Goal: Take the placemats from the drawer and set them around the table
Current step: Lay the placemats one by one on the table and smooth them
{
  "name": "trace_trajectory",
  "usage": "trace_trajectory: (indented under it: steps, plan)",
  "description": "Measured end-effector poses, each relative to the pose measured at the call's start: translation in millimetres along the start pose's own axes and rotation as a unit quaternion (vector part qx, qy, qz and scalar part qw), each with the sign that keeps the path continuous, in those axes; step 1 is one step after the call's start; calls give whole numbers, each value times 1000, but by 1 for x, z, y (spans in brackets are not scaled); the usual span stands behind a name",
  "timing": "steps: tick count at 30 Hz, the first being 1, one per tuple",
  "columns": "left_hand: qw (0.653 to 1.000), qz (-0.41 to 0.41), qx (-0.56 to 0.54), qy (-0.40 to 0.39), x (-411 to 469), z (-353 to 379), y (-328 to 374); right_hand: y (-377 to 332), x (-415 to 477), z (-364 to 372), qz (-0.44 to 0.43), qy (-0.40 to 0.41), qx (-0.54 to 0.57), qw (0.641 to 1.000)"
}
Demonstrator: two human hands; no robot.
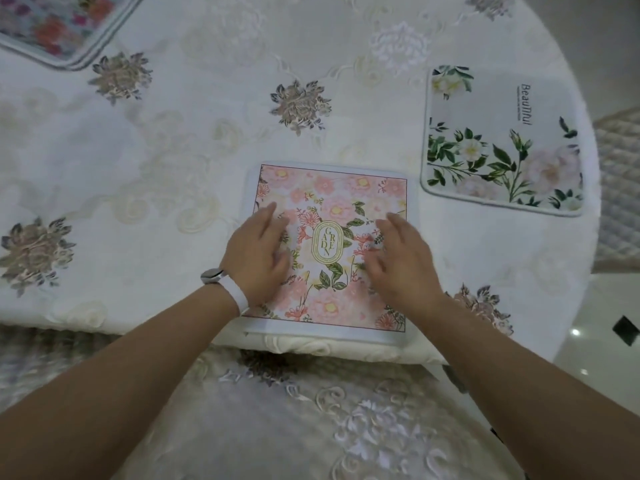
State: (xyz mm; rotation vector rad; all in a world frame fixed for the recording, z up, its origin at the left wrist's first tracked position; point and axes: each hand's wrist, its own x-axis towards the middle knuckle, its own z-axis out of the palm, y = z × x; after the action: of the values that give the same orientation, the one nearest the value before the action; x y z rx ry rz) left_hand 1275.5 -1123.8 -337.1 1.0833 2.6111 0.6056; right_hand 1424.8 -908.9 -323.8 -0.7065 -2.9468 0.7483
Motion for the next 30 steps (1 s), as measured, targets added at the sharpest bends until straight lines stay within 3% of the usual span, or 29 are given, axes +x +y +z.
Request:
trace_trajectory:
  steps: [4,12,21,30]
  plan:
    - [992,61,96,-59,32,21,8,-15,28,28,-70,-85,-86,990]
    - [977,80,183,-69,113,25,1,-12,102,42,-69,-65,-138,986]
    - [984,14,173,-44,148,28,0,-3,138,37,-38,-48,-141,988]
    - [986,-60,157,-12,120,15,-30,13,124,30,8,-33,-143,989]
